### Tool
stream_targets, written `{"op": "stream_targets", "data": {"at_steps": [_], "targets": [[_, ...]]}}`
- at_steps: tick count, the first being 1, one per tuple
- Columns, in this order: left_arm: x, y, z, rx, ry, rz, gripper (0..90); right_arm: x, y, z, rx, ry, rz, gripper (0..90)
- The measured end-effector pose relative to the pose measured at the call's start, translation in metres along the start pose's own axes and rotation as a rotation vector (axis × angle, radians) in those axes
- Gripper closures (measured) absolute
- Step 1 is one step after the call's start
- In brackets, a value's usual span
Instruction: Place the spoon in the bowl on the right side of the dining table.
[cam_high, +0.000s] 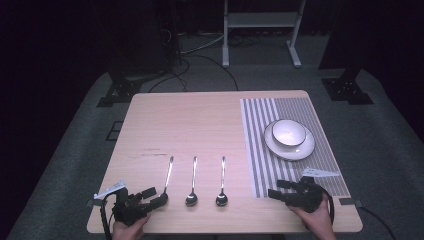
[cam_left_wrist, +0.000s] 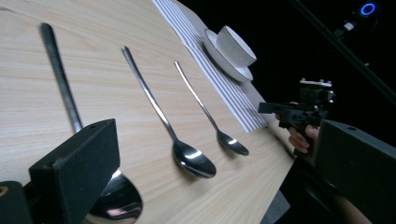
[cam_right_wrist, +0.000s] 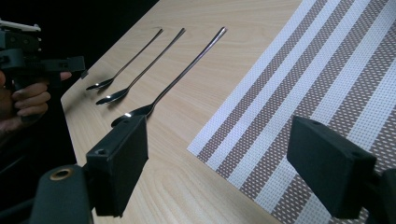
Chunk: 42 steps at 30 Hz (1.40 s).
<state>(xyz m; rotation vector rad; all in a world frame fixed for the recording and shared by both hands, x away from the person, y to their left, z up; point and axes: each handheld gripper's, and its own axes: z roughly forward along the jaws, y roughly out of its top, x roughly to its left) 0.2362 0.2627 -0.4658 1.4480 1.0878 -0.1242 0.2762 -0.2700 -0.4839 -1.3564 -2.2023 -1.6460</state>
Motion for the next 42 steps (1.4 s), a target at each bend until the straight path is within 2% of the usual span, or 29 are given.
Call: {"op": "stream_targets", "data": {"at_steps": [13, 17, 28, 33, 38, 42], "targets": [[-0.009, -0.001, 0.019, 0.075, -0.052, 0.012, 0.0, 0.000, 0.000, 0.001, 0.007, -0.003, 0.011, 19.3], [-0.012, -0.002, 0.024, 0.097, -0.072, 0.013, 0.0, 0.002, 0.004, 0.002, 0.006, 0.009, 0.015, 19.3], [-0.020, -0.003, 0.047, 0.196, -0.177, -0.030, 0.0, 0.005, 0.009, 0.003, 0.004, 0.022, 0.018, 19.4], [-0.022, -0.003, 0.056, 0.224, -0.202, -0.041, 0.0, 0.006, 0.012, 0.003, 0.005, 0.024, 0.016, 19.4], [-0.025, -0.003, 0.069, 0.274, -0.233, -0.044, 0.0, 0.006, 0.015, 0.005, 0.018, 0.024, 0.013, 19.4], [-0.025, -0.006, 0.075, 0.306, -0.228, -0.042, 1.4, 0.008, 0.018, 0.006, 0.021, 0.024, 0.009, 19.5]]}}
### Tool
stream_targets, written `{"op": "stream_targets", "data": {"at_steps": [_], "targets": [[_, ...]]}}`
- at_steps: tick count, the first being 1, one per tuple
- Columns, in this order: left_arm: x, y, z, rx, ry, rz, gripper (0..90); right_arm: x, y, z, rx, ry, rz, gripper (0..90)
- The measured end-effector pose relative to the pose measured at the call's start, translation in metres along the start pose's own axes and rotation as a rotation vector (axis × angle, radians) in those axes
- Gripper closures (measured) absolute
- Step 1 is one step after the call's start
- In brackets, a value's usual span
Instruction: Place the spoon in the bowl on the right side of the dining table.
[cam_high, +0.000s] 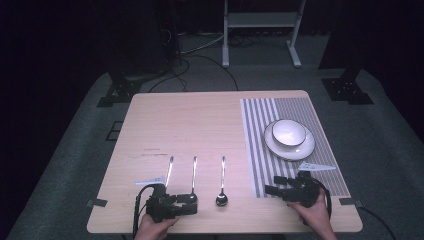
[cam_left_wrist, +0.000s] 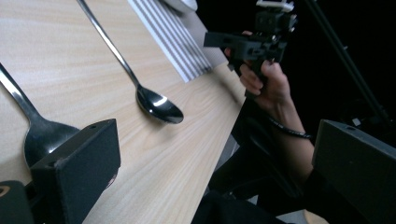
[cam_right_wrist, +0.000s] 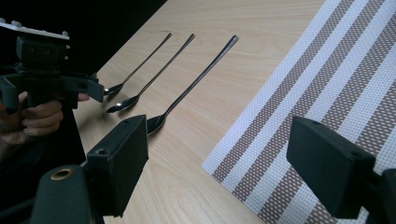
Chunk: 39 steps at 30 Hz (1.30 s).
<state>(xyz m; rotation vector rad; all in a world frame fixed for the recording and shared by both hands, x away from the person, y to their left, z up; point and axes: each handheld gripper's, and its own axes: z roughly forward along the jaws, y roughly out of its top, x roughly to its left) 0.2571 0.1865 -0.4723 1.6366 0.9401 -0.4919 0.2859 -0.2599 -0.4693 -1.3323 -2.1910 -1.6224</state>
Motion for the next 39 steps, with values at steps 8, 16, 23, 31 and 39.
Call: {"op": "stream_targets", "data": {"at_steps": [8, 16, 23, 31, 39], "targets": [[0.010, -0.009, 0.006, 0.057, 0.053, -0.027, 2.8, 0.008, 0.010, 0.009, 0.025, 0.034, -0.015, 19.5], [0.011, -0.010, 0.006, 0.067, 0.079, -0.013, 5.0, 0.025, 0.025, 0.031, 0.077, 0.080, -0.063, 19.5], [0.013, -0.011, 0.004, 0.059, 0.080, -0.016, 5.1, 0.035, 0.040, 0.058, 0.124, 0.105, -0.092, 19.6], [0.013, -0.012, 0.004, 0.056, 0.085, -0.009, 5.1, 0.042, 0.050, 0.078, 0.142, 0.130, -0.099, 21.1], [0.013, -0.012, 0.004, 0.060, 0.086, -0.003, 5.1, 0.042, 0.055, 0.088, 0.151, 0.142, -0.086, 22.1]]}}
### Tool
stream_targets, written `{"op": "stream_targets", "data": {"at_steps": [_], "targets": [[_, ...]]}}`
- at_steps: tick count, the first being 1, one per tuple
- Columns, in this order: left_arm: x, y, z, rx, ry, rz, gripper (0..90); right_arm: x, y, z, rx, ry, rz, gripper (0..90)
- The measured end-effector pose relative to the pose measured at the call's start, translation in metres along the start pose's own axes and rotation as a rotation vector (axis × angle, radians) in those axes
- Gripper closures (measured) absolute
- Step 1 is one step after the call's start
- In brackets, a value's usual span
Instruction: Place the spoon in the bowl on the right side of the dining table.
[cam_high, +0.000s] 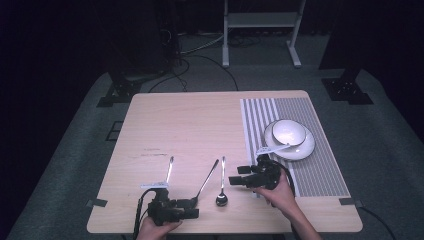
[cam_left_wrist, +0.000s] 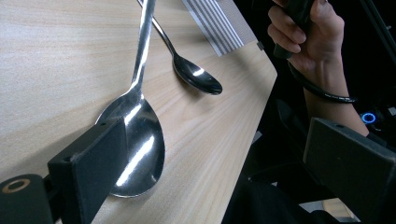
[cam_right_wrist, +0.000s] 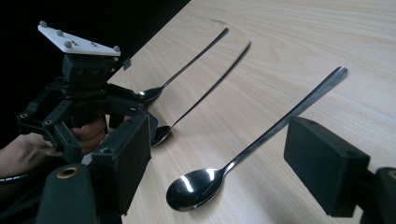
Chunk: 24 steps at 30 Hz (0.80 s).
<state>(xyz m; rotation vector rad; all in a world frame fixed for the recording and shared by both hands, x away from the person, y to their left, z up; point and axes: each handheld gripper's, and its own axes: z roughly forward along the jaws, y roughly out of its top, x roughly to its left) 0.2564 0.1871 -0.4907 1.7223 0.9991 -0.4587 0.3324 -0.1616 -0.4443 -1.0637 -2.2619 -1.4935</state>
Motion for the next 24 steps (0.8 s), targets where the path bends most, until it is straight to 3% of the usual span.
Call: {"op": "stream_targets", "data": {"at_steps": [8, 24], "targets": [[0.000, 0.000, 0.000, 0.001, -0.002, 0.003, 5.1, 0.002, 0.009, 0.011, 0.009, 0.016, 0.002, 22.2], [0.000, 0.000, 0.001, 0.005, -0.006, 0.003, 5.1, 0.004, 0.042, 0.045, 0.077, 0.021, -0.024, 22.9]]}}
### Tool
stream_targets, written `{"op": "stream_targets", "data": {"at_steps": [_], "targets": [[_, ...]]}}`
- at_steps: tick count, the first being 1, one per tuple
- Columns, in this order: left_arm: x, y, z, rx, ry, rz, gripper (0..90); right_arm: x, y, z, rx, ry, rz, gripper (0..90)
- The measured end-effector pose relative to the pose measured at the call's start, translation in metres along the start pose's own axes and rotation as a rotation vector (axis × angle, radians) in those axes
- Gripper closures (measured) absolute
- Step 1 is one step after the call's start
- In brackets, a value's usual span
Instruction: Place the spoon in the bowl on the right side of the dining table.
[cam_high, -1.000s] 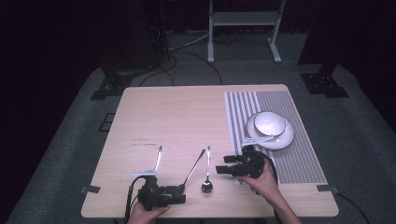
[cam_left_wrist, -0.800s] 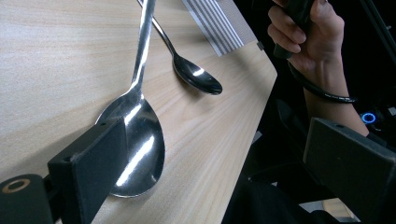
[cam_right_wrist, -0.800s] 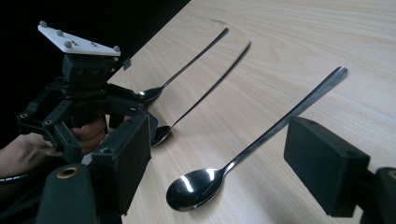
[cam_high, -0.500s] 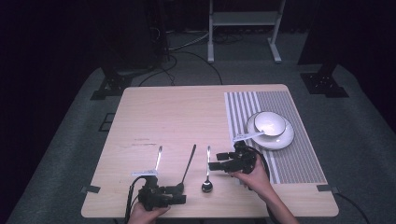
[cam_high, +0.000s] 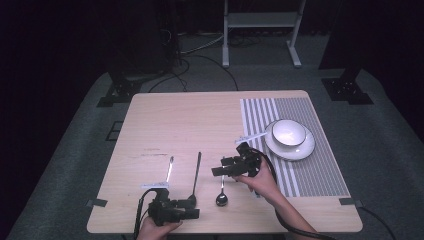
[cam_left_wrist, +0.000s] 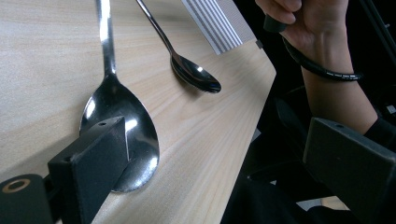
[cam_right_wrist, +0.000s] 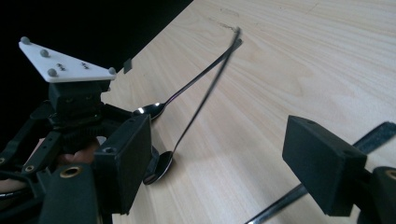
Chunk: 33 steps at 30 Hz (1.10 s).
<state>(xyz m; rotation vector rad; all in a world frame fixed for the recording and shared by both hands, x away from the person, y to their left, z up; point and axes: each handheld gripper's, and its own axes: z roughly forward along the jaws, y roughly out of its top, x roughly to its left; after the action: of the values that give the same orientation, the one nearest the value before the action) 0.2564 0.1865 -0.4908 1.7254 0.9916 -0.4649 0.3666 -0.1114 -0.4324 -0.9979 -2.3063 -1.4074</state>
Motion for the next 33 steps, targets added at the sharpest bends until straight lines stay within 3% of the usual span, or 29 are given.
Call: {"op": "stream_targets", "data": {"at_steps": [22, 32, 33], "targets": [[-0.001, 0.000, 0.000, 0.001, 0.004, 0.003, 5.1, -0.001, 0.026, 0.040, 0.039, -0.011, -0.015, 36.0], [-0.001, 0.000, 0.000, 0.003, 0.007, 0.007, 5.1, -0.005, 0.030, 0.048, 0.038, -0.022, 0.015, 50.5], [-0.001, 0.000, 0.000, 0.003, 0.008, 0.008, 5.1, -0.006, 0.030, 0.049, 0.038, -0.026, 0.022, 55.9]]}}
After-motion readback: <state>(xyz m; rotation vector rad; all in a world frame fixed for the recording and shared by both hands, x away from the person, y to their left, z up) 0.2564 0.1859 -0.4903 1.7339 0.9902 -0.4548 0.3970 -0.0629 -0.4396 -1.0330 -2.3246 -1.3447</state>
